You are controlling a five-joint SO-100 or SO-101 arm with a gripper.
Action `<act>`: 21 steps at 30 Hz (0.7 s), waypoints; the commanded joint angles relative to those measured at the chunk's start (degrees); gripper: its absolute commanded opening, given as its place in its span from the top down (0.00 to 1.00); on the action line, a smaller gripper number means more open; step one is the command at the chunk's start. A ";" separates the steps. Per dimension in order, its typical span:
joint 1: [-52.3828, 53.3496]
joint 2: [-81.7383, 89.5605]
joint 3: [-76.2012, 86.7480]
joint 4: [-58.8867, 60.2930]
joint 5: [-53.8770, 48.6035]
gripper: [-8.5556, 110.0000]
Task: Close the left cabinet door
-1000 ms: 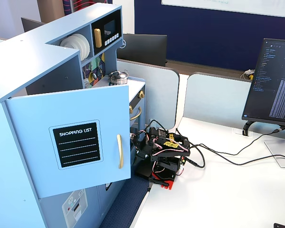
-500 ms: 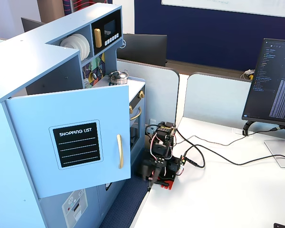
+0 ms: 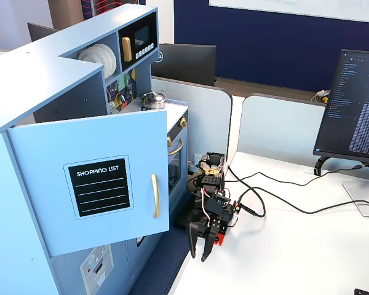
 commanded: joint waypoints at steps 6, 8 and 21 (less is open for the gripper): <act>9.14 -9.05 -15.64 -2.37 -6.94 0.93; 10.20 -8.53 -14.41 -2.90 -6.94 0.93; 20.48 0.35 -2.29 -7.38 -7.03 0.93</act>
